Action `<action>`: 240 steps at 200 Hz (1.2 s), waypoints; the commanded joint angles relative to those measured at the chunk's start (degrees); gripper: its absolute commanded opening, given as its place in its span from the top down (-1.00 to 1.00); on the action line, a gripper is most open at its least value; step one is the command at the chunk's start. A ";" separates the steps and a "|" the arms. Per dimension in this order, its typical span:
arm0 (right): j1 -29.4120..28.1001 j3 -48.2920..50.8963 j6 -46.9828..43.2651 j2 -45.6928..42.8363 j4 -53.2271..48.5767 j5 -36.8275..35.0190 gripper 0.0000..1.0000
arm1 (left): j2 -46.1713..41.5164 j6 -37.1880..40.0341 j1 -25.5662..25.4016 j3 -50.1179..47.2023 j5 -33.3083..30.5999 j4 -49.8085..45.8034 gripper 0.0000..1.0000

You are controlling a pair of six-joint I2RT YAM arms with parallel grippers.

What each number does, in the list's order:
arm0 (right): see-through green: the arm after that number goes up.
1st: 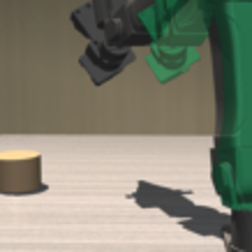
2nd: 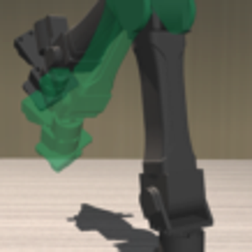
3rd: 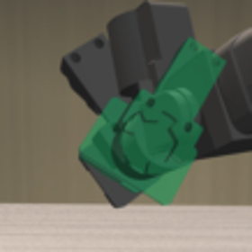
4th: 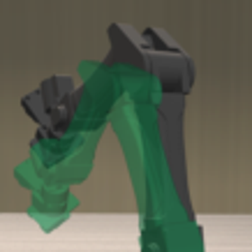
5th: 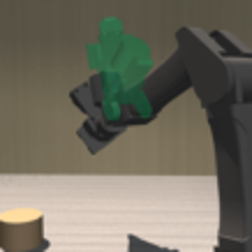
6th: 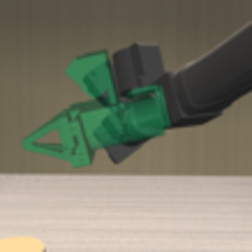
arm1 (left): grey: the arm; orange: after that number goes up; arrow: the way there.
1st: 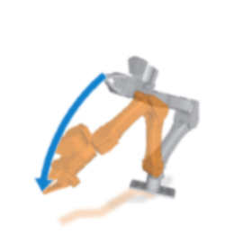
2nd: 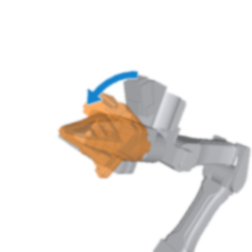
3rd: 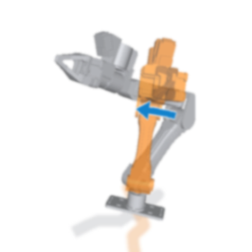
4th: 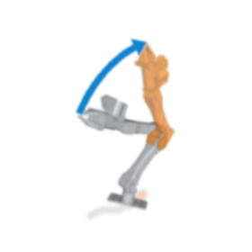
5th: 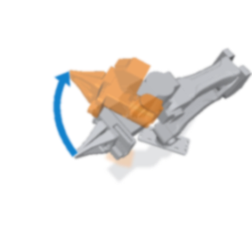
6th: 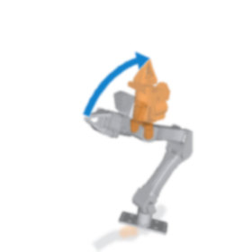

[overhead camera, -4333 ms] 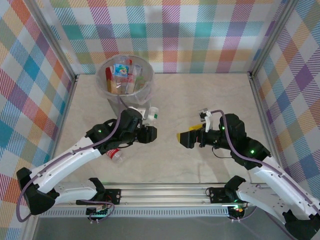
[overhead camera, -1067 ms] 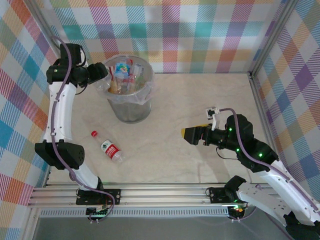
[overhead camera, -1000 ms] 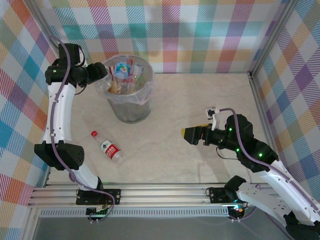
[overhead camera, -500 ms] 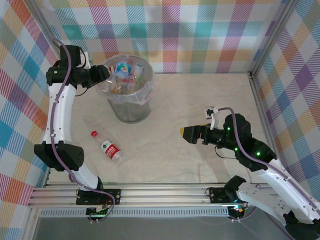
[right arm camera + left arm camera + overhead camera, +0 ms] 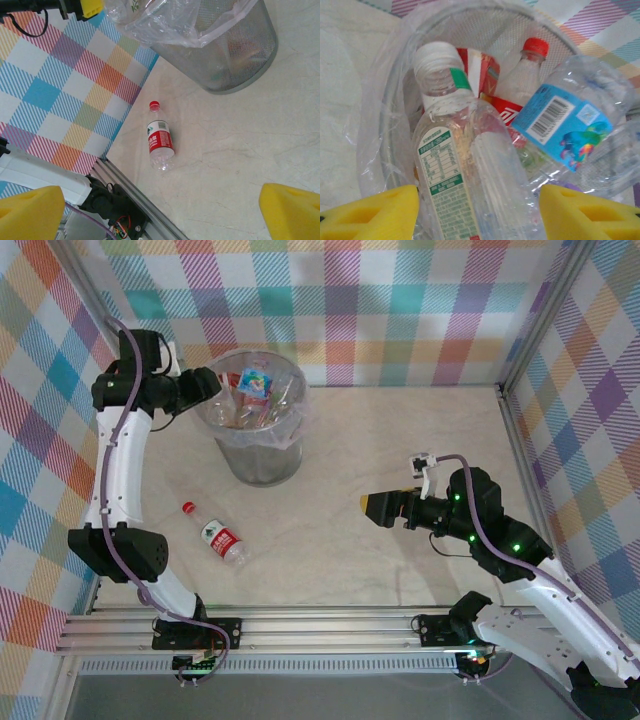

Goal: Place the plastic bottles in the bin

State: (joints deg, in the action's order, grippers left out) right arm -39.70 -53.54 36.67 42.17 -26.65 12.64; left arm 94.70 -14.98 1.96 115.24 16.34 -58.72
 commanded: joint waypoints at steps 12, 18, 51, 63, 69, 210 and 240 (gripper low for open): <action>0.33 0.76 -0.77 -0.39 0.87 0.02 -0.99 | -6.89 0.43 0.24 -0.93 -0.63 -0.12 -0.36; 0.32 0.76 -1.01 -0.27 0.62 0.00 -0.99 | -8.26 0.39 0.22 -1.87 -0.83 -0.06 -0.42; 0.28 0.61 -2.19 0.36 -0.24 0.45 -0.99 | -16.51 -0.86 0.22 -10.85 -0.35 -1.72 -0.59; 0.32 0.94 -2.58 0.40 0.02 0.70 -0.99 | -20.87 -2.02 0.02 -16.40 -1.06 -2.26 -0.62; 0.32 1.19 -2.76 0.48 0.11 0.77 -0.99 | -23.43 -2.72 -0.10 -19.59 -1.65 -2.21 -0.68; 0.27 3.35 -4.23 2.11 1.80 4.62 -0.99 | -54.82 -20.60 -4.82 -65.43 -9.49 -5.00 -0.83; 0.29 3.53 -4.18 2.25 1.27 4.78 -0.99 | -53.46 -22.32 -5.56 -70.60 -9.89 -0.20 -0.89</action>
State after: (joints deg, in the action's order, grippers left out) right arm -39.70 -50.87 33.41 44.42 -26.46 16.12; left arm 40.45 -34.20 -2.81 47.53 7.31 -63.72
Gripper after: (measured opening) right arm 0.996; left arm 0.935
